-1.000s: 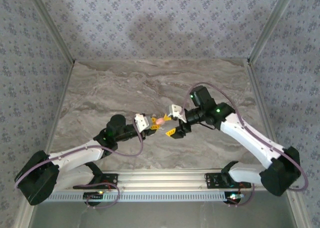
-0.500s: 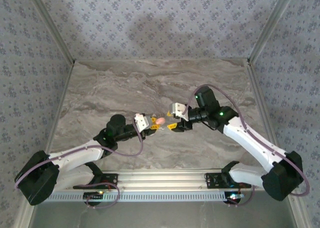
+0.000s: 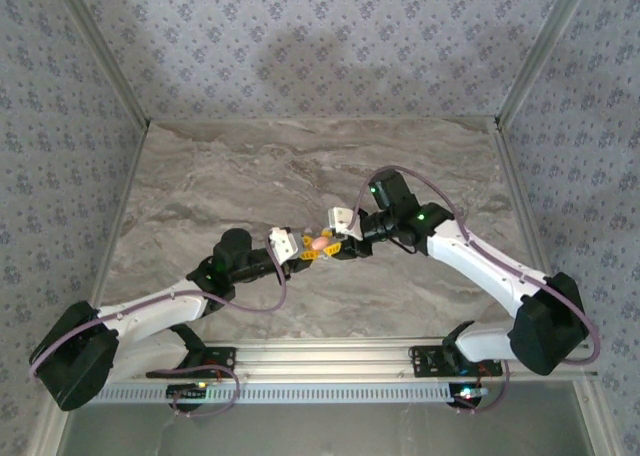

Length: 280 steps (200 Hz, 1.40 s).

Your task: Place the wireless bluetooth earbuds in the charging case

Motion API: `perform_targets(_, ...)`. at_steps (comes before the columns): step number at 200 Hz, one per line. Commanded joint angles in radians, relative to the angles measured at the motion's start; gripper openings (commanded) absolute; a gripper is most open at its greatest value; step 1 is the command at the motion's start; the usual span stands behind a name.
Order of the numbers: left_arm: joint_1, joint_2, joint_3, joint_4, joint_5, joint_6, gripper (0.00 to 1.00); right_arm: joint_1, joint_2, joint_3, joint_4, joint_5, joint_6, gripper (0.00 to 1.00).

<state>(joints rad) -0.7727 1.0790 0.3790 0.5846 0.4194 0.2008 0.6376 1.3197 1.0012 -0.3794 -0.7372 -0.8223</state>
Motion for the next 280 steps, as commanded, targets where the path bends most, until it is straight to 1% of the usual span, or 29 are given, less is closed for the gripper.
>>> perform_targets(1, 0.000, -0.013, 0.044, 0.049, 0.009, 0.009, 0.00, 0.017, 0.018, 0.029, -0.020, -0.044, -0.028, 0.33)
perform_targets(30, -0.001, -0.016, 0.044, 0.049, 0.003, 0.011, 0.00, 0.020, 0.022, 0.031, -0.041, -0.041, -0.040, 0.28)
perform_targets(43, 0.000, -0.014, 0.046, 0.049, 0.006, 0.012, 0.00, 0.021, 0.023, 0.028, -0.045, -0.027, -0.043, 0.26)
perform_targets(73, -0.001, -0.014, 0.047, 0.052, 0.005, 0.007, 0.00, 0.022, 0.021, 0.034, -0.064, 0.004, -0.056, 0.17)
perform_targets(87, -0.001, -0.010, 0.049, 0.052, 0.000, 0.006, 0.00, 0.020, 0.017, 0.039, -0.077, 0.024, -0.062, 0.16)
perform_targets(99, -0.002, 0.000, 0.050, 0.051, -0.007, 0.003, 0.05, 0.015, 0.012, 0.043, -0.099, 0.037, -0.063, 0.16)
perform_targets(117, -0.001, 0.028, 0.065, 0.035, -0.051, -0.014, 0.17, 0.001, 0.009, 0.053, -0.140, 0.063, -0.048, 0.15)
perform_targets(132, -0.001, 0.054, 0.080, 0.017, -0.063, -0.020, 0.27, -0.023, 0.010, 0.058, -0.175, 0.085, -0.023, 0.16)
perform_targets(139, -0.001, 0.068, 0.088, 0.006, -0.067, -0.025, 0.38, -0.038, 0.011, 0.059, -0.189, 0.096, -0.003, 0.16)
perform_targets(144, -0.001, 0.075, 0.095, -0.001, -0.072, -0.030, 0.42, -0.051, 0.013, 0.059, -0.201, 0.099, 0.011, 0.16)
perform_targets(158, 0.000, 0.101, 0.110, -0.018, -0.087, -0.044, 0.45, -0.087, 0.022, 0.070, -0.253, 0.114, 0.041, 0.16)
perform_targets(171, -0.001, 0.119, 0.115, -0.017, -0.111, -0.064, 0.51, -0.126, 0.031, 0.076, -0.287, 0.126, 0.074, 0.16)
perform_targets(189, 0.000, 0.137, 0.115, -0.011, -0.137, -0.089, 0.53, -0.178, 0.044, 0.070, -0.319, 0.149, 0.108, 0.16)
perform_targets(201, -0.001, 0.147, 0.120, -0.018, -0.174, -0.113, 0.55, -0.206, 0.058, 0.065, -0.345, 0.172, 0.115, 0.17)
perform_targets(233, 0.002, 0.183, 0.172, -0.122, -0.267, -0.176, 0.58, -0.271, 0.125, 0.065, -0.420, 0.267, 0.127, 0.18)
perform_targets(255, 0.009, 0.228, 0.223, -0.204, -0.269, -0.237, 0.58, -0.305, 0.210, 0.085, -0.466, 0.334, 0.138, 0.18)
perform_targets(280, 0.010, 0.278, 0.260, -0.247, -0.253, -0.302, 0.58, -0.346, 0.314, 0.126, -0.512, 0.374, 0.151, 0.19)
